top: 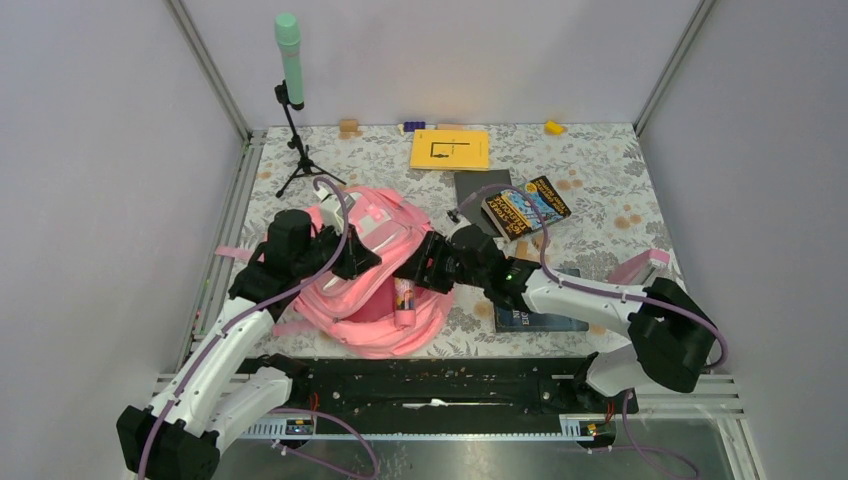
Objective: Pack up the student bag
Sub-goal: Place the stationery in the student bag.
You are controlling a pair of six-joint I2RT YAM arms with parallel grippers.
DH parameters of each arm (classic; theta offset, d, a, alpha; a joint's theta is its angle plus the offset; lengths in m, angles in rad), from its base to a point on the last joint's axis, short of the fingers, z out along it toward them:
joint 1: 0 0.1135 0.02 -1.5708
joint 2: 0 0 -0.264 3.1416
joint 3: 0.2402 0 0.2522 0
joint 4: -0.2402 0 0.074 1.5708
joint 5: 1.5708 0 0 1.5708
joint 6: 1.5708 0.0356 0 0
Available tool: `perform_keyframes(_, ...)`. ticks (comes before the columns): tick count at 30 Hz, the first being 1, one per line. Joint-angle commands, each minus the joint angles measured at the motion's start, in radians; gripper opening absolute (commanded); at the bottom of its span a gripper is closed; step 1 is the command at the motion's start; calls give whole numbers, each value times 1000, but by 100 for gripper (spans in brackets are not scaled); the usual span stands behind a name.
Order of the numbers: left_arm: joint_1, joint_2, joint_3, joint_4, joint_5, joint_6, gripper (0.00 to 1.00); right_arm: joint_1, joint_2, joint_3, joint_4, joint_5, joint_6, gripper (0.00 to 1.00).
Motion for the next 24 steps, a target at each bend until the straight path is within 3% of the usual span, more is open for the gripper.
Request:
perform_keyframes(1,-1,-21,21,133,95,-20,0,5,42,52,186,81,91,0)
perform_keyframes(15,-4,-13,16,148,120,-31,0,56,157,29,359,417,183,0)
perform_keyframes(23,-10,-9,15,148,117,-29,0,97,260,91,407,446,173,0)
perform_keyframes(24,-10,-8,16,148,116,-28,0,104,264,97,404,450,158,4)
